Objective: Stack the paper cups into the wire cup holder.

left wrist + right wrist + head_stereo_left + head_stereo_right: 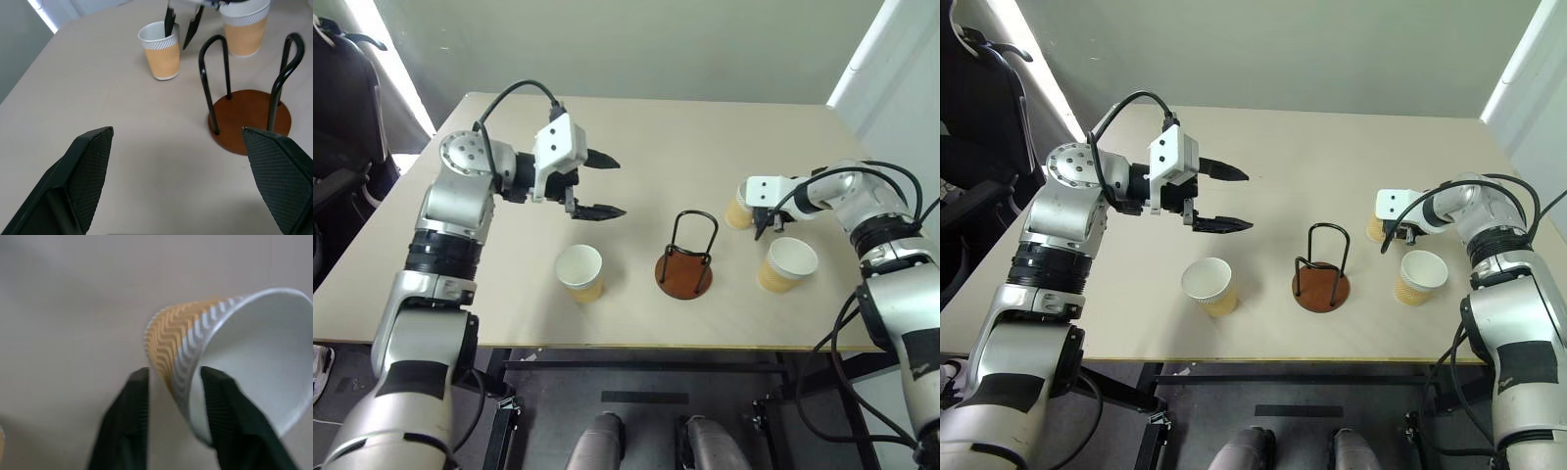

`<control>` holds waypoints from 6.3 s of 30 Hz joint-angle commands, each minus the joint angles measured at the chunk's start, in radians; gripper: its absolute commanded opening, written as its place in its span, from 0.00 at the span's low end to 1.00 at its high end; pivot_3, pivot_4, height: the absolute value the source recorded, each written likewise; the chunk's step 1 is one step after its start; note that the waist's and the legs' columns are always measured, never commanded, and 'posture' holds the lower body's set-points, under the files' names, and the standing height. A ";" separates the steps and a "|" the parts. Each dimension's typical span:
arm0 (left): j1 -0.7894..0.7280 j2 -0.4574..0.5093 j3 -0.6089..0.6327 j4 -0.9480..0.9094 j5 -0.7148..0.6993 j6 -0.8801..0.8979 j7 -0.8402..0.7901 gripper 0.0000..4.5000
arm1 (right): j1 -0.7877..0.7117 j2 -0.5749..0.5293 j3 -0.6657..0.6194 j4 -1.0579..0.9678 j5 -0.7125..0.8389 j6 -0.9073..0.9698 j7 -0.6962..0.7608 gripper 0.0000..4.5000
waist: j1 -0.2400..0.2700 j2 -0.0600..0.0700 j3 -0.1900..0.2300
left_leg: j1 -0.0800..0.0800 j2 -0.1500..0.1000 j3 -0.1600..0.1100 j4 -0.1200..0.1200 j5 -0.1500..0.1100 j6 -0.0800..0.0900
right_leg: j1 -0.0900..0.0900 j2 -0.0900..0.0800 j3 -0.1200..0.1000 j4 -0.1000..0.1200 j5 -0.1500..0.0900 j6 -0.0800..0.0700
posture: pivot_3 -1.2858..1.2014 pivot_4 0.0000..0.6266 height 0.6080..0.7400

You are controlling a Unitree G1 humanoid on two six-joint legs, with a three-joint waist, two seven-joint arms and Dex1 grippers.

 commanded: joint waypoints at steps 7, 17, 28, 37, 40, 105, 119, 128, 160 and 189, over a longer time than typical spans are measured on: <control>-0.016 0.010 0.021 -0.052 -0.027 0.036 -0.012 1.00 | -0.052 -0.007 -0.034 -0.017 0.034 -0.006 0.078 0.00 | 0.000 0.000 0.000 | 0.000 0.000 0.000 0.000 0.000 0.000 | 0.000 0.000 0.000 0.000 0.000 0.000 | 0.52 0.24 1.00; -0.015 0.014 0.021 -0.047 -0.022 0.030 -0.016 1.00 | -0.070 -0.073 -0.153 -0.275 0.203 0.057 0.288 0.00 | 0.000 0.000 0.000 | -0.001 0.000 0.000 -0.001 0.000 0.000 | 0.000 0.000 0.000 -0.001 0.000 -0.001 | 0.52 0.24 1.00; -0.033 -0.005 0.011 -0.010 -0.013 0.006 -0.022 1.00 | 0.169 -0.224 -0.255 -1.185 0.498 0.576 0.518 0.00 | 0.000 0.000 0.000 | -0.001 0.000 0.000 -0.001 0.003 -0.004 | 0.000 0.000 -0.001 -0.001 -0.001 -0.003 | 0.52 0.24 1.00; -0.049 -0.026 0.034 -0.056 -0.085 0.105 -0.061 1.00 | 0.248 -0.253 -0.213 -1.398 0.574 0.705 0.518 0.00 | -0.003 0.000 0.000 | 0.001 0.000 0.000 -0.001 0.004 -0.002 | 0.001 0.000 -0.001 0.000 -0.001 -0.002 | 0.52 0.24 1.00; -0.050 -0.019 0.047 -0.100 -0.129 0.179 -0.075 1.00 | 0.260 -0.259 -0.197 -1.414 0.580 0.706 0.522 0.00 | -0.003 0.000 0.000 | 0.001 0.000 0.000 0.000 0.004 -0.002 | 0.001 0.000 -0.001 0.000 -0.001 -0.002 | 0.52 0.24 1.00; 0.002 -0.005 0.033 -0.222 -0.159 0.231 -0.051 1.00 | 0.570 -0.451 -0.081 -1.112 0.311 0.297 0.481 0.51 | 0.000 -0.001 0.000 | 0.002 0.000 0.000 0.010 0.003 0.005 | 0.009 0.000 0.000 0.000 0.001 0.004 | 0.52 0.24 1.00; -0.003 0.008 0.028 -0.186 -0.130 0.192 -0.049 1.00 | 0.533 -0.421 -0.095 -1.023 0.271 0.237 0.475 0.01 | 0.000 -0.001 0.000 | 0.002 0.000 0.000 0.011 0.003 0.006 | 0.009 0.000 0.000 0.000 0.001 0.004 | 0.52 0.24 1.00; -0.008 0.047 0.024 -0.121 -0.095 0.143 -0.081 1.00 | 0.459 -0.433 -0.190 -1.090 0.355 0.331 0.477 0.01 | -0.002 -0.001 0.000 | 0.002 0.000 0.000 0.010 0.003 0.005 | 0.008 0.000 0.000 0.000 0.001 0.003 | 0.52 0.24 1.00; 0.002 0.049 0.034 -0.122 -0.090 0.150 -0.094 1.00 | 0.283 -0.278 -0.124 -1.373 0.543 0.553 0.488 0.01 | -0.002 0.000 0.000 | -0.001 0.000 0.000 0.009 0.002 0.005 | 0.006 0.000 0.000 -0.001 -0.001 0.001 | 0.52 0.24 1.00; 0.002 0.044 0.035 -0.143 -0.097 0.164 -0.081 1.00 | 0.314 -0.236 -0.080 -1.291 0.410 0.376 0.469 0.58 | -0.003 0.000 0.000 | 0.000 0.000 0.000 0.009 0.002 0.005 | 0.006 0.000 0.000 0.000 -0.001 0.001 | 0.52 0.24 1.00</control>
